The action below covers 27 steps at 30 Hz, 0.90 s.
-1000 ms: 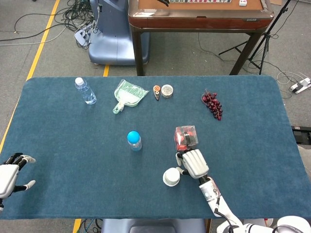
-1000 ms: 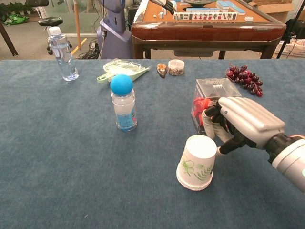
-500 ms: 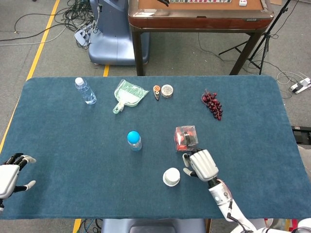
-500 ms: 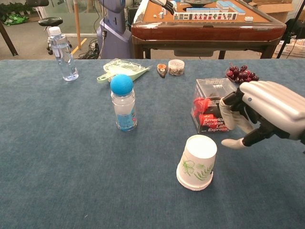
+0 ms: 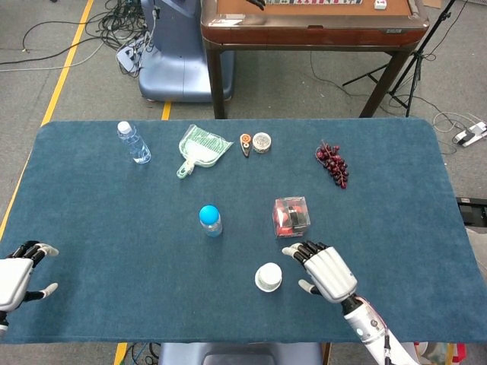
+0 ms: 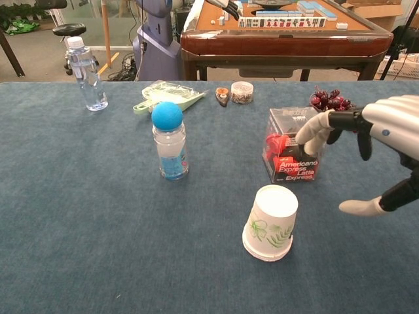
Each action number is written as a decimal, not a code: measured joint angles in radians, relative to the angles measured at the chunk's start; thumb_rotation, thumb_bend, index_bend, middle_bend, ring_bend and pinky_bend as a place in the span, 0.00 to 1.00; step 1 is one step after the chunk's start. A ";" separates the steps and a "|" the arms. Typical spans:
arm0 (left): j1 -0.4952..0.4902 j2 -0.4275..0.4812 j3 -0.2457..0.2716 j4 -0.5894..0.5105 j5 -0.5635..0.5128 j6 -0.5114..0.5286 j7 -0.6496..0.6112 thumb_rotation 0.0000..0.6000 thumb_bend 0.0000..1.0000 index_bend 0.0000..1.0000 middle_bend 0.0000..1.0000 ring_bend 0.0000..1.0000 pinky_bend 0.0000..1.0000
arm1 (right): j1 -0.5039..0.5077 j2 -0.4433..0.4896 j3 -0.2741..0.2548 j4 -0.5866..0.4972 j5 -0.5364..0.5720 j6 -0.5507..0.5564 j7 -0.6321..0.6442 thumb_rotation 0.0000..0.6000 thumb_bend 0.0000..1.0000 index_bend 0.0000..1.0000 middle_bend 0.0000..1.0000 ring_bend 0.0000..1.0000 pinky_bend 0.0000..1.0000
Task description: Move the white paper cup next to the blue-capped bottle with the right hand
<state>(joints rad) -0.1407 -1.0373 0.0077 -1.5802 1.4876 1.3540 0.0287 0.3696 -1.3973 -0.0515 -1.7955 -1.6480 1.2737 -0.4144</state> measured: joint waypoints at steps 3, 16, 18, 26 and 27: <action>0.001 0.001 0.000 -0.002 0.000 0.002 -0.002 1.00 0.06 0.35 0.31 0.20 0.43 | 0.006 -0.012 -0.005 0.013 -0.006 -0.023 -0.003 1.00 0.00 0.09 0.03 0.00 0.15; 0.002 0.006 -0.002 -0.001 -0.004 0.002 -0.021 1.00 0.06 0.35 0.31 0.20 0.43 | 0.037 -0.145 -0.007 0.113 -0.078 -0.065 0.000 1.00 0.00 0.06 0.00 0.00 0.07; 0.002 0.008 -0.003 -0.001 -0.005 0.002 -0.025 1.00 0.06 0.35 0.31 0.20 0.43 | 0.046 -0.159 0.000 0.124 -0.072 -0.084 -0.009 1.00 0.00 0.06 0.00 0.00 0.07; 0.004 0.016 -0.005 -0.002 -0.008 0.004 -0.042 1.00 0.06 0.35 0.31 0.20 0.43 | 0.068 -0.185 0.019 0.155 -0.035 -0.131 -0.034 1.00 0.00 0.06 0.00 0.00 0.07; 0.004 0.017 -0.005 -0.002 -0.009 0.004 -0.045 1.00 0.06 0.35 0.31 0.20 0.43 | 0.069 -0.186 0.020 0.159 -0.031 -0.133 -0.035 1.00 0.00 0.06 0.00 0.00 0.07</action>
<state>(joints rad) -0.1364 -1.0205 0.0023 -1.5821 1.4783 1.3585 -0.0160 0.4382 -1.5838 -0.0319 -1.6365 -1.6792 1.1407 -0.4495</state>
